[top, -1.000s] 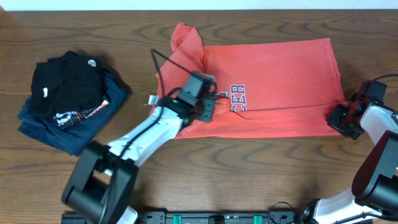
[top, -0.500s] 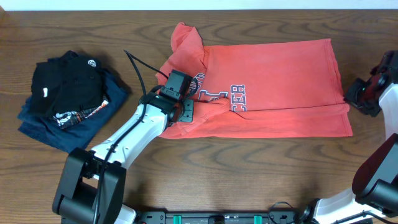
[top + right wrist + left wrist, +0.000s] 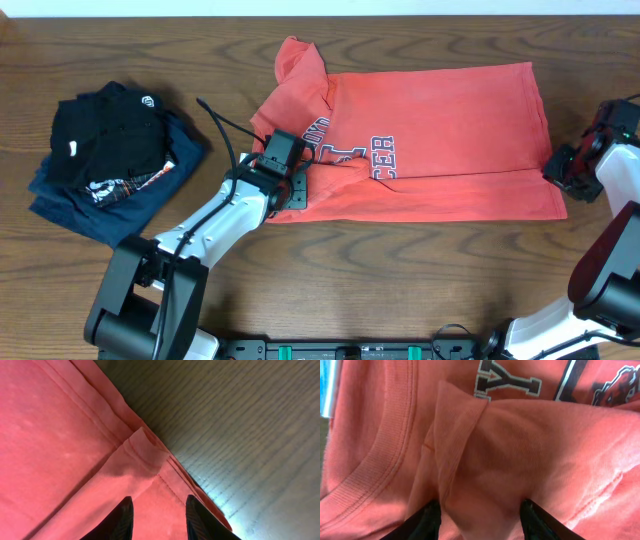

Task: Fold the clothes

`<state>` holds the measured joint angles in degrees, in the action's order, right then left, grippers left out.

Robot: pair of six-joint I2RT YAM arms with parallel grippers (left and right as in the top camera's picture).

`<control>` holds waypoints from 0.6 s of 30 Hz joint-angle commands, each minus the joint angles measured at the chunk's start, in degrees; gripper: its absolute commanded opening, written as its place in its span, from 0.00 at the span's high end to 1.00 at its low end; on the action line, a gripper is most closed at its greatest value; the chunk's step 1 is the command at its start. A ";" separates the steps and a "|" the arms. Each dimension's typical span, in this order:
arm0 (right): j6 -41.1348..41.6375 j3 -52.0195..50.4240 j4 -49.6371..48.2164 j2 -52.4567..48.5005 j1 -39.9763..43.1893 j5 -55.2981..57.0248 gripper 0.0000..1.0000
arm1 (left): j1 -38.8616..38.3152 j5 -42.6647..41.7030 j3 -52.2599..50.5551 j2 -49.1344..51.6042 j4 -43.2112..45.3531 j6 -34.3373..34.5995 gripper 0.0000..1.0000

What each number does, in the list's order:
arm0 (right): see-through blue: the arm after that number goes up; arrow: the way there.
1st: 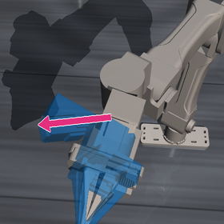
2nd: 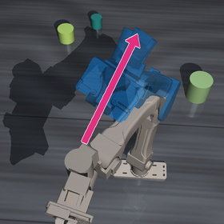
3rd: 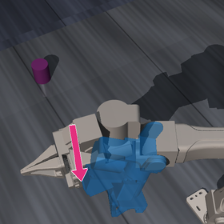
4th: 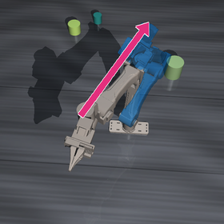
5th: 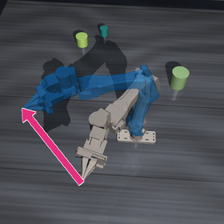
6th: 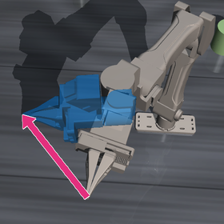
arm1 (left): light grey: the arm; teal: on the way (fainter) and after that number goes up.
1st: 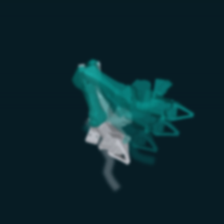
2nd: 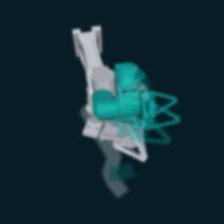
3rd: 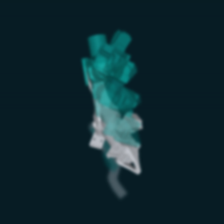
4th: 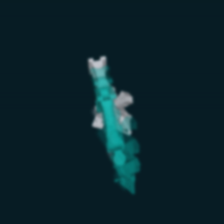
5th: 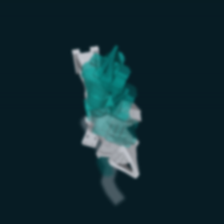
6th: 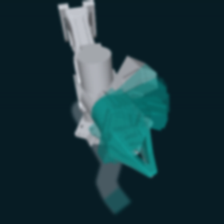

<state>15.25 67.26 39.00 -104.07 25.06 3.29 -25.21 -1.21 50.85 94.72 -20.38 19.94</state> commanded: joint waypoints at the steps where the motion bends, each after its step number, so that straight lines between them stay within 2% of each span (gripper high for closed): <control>1: -0.09 -0.46 -0.63 -1.86 0.02 0.79 0.67 | 0.17 0.81 -1.25 0.63 1.51 0.96 0.47; 9: -0.09 -0.48 -3.13 -2.95 0.04 0.76 0.68 | 0.17 0.79 -1.25 5.03 1.60 0.96 0.47; 18: -0.04 -0.59 -4.00 -3.04 0.04 0.72 0.69 | 0.17 0.61 -1.25 5.29 1.64 0.96 0.47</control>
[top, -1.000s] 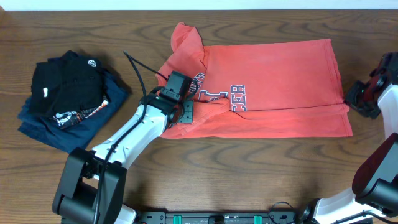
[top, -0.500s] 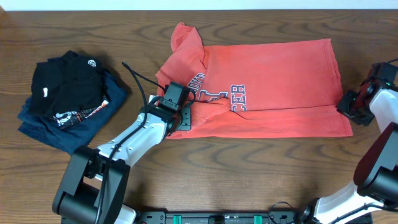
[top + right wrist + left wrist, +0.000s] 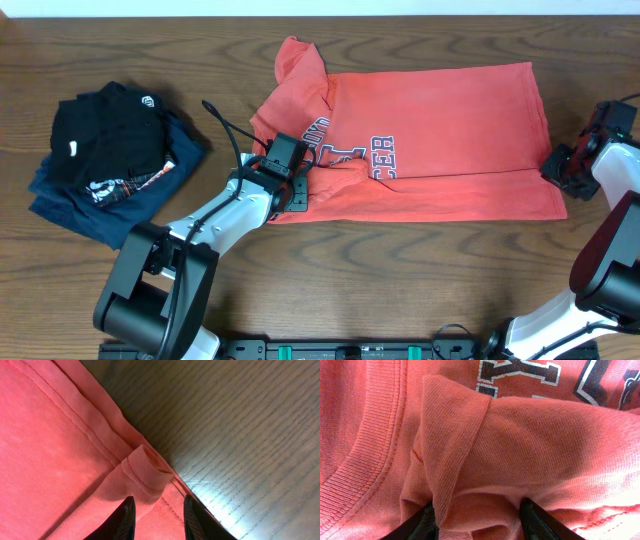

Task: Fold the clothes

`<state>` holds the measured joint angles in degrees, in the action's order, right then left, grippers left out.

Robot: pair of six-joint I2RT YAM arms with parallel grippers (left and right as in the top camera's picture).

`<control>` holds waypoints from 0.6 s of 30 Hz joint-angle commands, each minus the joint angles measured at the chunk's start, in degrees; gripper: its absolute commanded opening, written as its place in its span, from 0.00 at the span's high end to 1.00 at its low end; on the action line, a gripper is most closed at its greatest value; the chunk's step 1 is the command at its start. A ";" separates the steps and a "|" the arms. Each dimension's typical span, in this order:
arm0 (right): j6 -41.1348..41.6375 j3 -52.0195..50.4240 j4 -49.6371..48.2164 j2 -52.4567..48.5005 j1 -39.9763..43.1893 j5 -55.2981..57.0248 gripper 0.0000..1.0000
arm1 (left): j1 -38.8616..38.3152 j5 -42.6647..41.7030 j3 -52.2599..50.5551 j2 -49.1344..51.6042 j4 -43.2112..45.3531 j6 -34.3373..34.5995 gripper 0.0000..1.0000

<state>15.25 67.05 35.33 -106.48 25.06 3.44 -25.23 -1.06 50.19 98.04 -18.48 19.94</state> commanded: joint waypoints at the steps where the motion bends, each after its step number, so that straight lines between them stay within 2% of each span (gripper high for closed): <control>1: -0.04 -0.37 -0.61 -0.68 0.04 0.55 0.69 | 0.20 0.48 -0.59 1.97 -0.26 0.96 0.47; 13: 0.57 -0.37 -1.75 -3.32 -0.15 -1.95 0.72 | 0.20 0.48 -0.59 1.97 -0.28 0.96 0.47; 15: 0.59 -0.37 -2.01 -3.32 -0.17 -1.97 0.76 | 0.20 0.48 -0.59 1.97 -0.26 0.96 0.47; 16: 0.59 -0.37 -2.14 -3.32 -0.17 -1.97 0.81 | 0.20 0.48 -0.59 1.97 -0.26 0.96 0.47; 18: 0.59 -0.37 -2.40 -3.32 -0.17 -1.97 0.99 | 0.20 0.46 -0.59 1.97 -0.28 0.96 0.47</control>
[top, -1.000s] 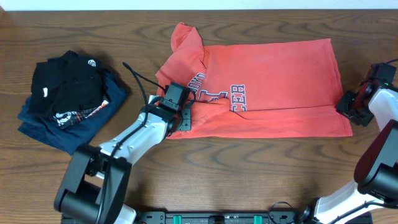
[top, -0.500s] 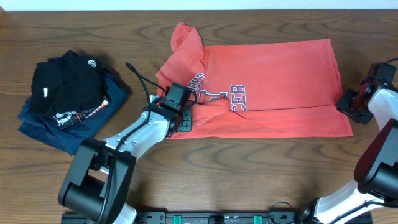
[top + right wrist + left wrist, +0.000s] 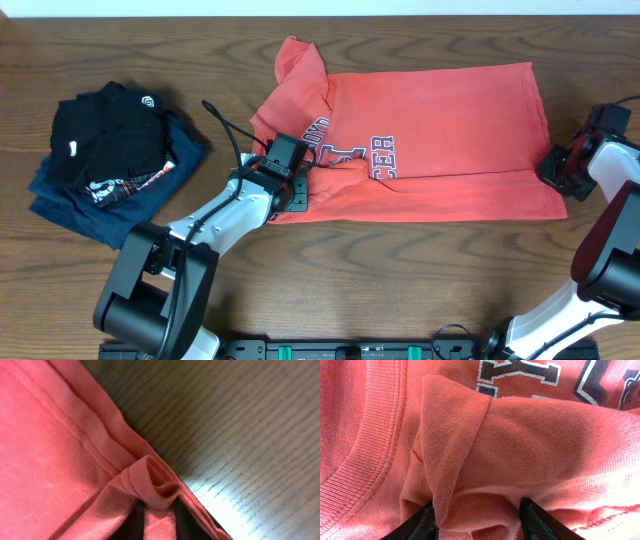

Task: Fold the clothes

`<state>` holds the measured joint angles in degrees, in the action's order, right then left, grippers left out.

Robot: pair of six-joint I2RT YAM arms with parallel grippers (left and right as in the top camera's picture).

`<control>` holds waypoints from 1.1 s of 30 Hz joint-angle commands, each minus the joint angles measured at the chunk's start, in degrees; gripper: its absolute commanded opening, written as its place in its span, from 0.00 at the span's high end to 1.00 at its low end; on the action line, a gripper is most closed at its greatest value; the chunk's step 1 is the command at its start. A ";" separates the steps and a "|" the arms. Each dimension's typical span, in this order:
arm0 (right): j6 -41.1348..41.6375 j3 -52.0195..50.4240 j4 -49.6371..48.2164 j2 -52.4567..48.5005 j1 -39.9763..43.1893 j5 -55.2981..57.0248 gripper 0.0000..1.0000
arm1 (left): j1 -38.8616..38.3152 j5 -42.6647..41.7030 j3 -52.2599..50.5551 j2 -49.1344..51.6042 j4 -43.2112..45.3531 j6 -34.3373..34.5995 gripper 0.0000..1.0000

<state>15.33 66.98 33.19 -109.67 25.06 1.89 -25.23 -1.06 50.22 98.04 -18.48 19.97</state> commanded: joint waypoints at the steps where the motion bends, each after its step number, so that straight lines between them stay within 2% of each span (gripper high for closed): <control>1: 0.52 -0.31 -0.55 -0.11 -0.17 -0.44 0.99 | 0.20 0.48 -0.61 1.97 -0.28 0.94 0.47; 16: 4.26 2.49 -9.70 0.26 0.04 -9.62 0.99 | 0.20 0.48 -0.61 1.97 -0.28 0.94 0.47; 18: 4.63 2.49 -11.19 0.26 0.02 -9.86 0.96 | 0.20 0.48 -0.61 1.97 -0.28 0.92 0.47; 22: 4.61 2.49 -13.62 0.26 0.00 -9.90 0.81 | 0.20 0.48 -0.61 1.97 -0.28 0.92 0.47; 29: 4.59 2.49 -15.91 0.26 0.28 -9.88 0.79 | 0.20 0.48 -0.61 1.97 -0.28 0.92 0.47; 33: 4.57 2.62 -12.92 0.66 0.70 -9.90 0.78 | 0.20 0.48 -0.61 1.97 -0.33 0.92 0.47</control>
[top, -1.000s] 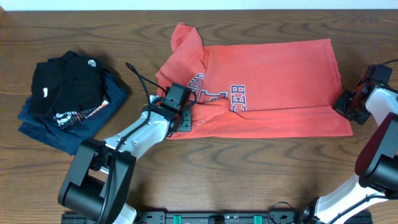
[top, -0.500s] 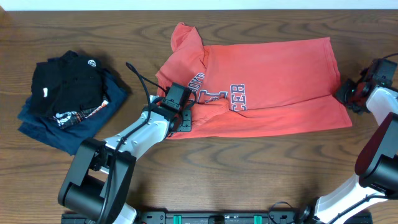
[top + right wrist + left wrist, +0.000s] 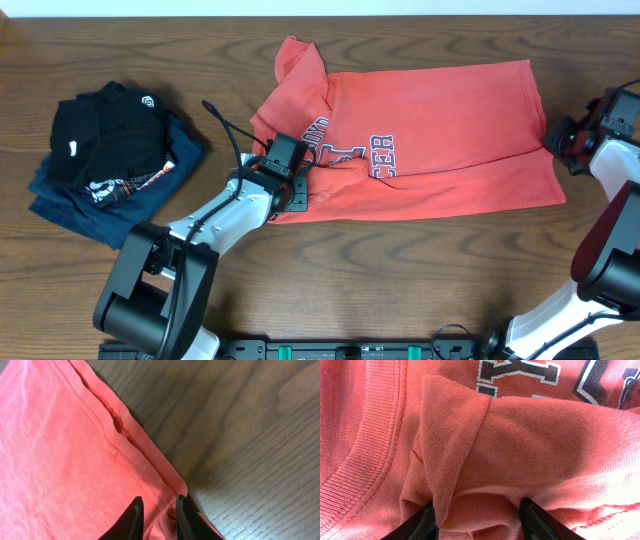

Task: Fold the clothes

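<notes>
A red T-shirt (image 3: 440,110) with dark lettering lies spread across the middle of the table, its near part doubled over. My left gripper (image 3: 293,190) rests on the shirt's left end by the collar. In the left wrist view its fingers (image 3: 427,520) stand wide apart, open, with a bunched fold of red cloth (image 3: 470,460) between them. My right gripper (image 3: 562,138) is at the shirt's right edge. In the right wrist view this gripper (image 3: 158,502) is shut on the hemmed corner (image 3: 172,487) of the shirt.
A pile of folded dark clothes (image 3: 110,160), black on navy, sits at the left of the wooden table (image 3: 400,280). A black cable (image 3: 225,125) arcs from the left arm over the table near the shirt's collar.
My right gripper, shut on the hem corner, has moved toward the far side of the table, pulling the shirt's near right corner up and inward. The left gripper has not moved.
First the right gripper stood open over the rolled hem corner at the shirt's right edge, and the left gripper hovered open over the fold by the collar. Then the left gripper sat lower around that fold. The right gripper shut on the corner, which now sits farther back.
</notes>
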`<state>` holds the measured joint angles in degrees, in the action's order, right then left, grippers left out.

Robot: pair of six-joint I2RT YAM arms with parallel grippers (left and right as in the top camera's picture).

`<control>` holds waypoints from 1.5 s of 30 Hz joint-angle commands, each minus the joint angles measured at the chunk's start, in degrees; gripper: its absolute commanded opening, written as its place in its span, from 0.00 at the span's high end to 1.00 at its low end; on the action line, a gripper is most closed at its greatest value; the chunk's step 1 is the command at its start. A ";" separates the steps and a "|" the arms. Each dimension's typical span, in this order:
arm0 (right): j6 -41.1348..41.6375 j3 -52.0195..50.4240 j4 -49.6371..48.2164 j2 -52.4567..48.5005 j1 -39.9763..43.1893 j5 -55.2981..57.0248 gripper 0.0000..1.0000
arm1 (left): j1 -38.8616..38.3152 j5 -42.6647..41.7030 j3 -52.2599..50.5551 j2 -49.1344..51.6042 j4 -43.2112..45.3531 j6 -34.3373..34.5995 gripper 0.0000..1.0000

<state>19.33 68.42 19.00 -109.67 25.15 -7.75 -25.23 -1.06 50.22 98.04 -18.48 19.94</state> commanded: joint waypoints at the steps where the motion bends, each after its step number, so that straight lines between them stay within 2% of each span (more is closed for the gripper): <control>1: 0.61 1.22 2.10 1.09 0.85 -0.52 0.77 | 0.20 0.48 -0.61 1.97 -0.42 0.94 0.47; 6: -0.17 1.22 6.29 6.47 2.08 -2.91 0.74 | 0.20 0.50 -0.61 1.97 -0.66 0.94 0.47; 14: -0.31 0.13 24.04 8.59 2.64 7.56 0.72 | 0.20 0.50 -0.61 1.97 -0.48 0.94 0.47; 17: -0.68 -2.82 22.86 7.69 2.64 8.59 0.72 | 0.20 0.50 -0.61 1.97 -0.48 0.92 0.47; 21: -4.31 -9.18 16.04 7.32 2.51 5.95 0.73 | 0.20 0.50 -0.61 1.97 -0.94 0.94 0.47; 28: -5.29 -17.62 7.56 7.30 2.49 5.79 0.74 | 0.20 0.48 -0.61 1.97 -4.22 0.96 0.47; 31: -5.20 -18.97 10.78 7.30 2.71 8.31 0.76 | 0.20 0.48 -0.61 1.97 -7.48 0.98 0.47; 35: -1.51 -19.08 16.90 7.45 3.19 16.13 0.87 | 0.20 0.46 -0.61 1.97 -13.88 2.05 0.47; 40: 2.73 -19.08 22.88 8.92 5.07 18.95 0.87 | 0.20 0.44 -0.61 1.92 -22.10 4.66 0.47; 45: 3.65 -19.08 26.77 13.53 6.73 19.15 0.88 | -0.46 -0.87 -0.61 0.96 -27.15 5.68 0.47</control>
<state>20.69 51.40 44.45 -97.47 30.24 5.98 -25.30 -2.66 52.14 97.82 -42.81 24.18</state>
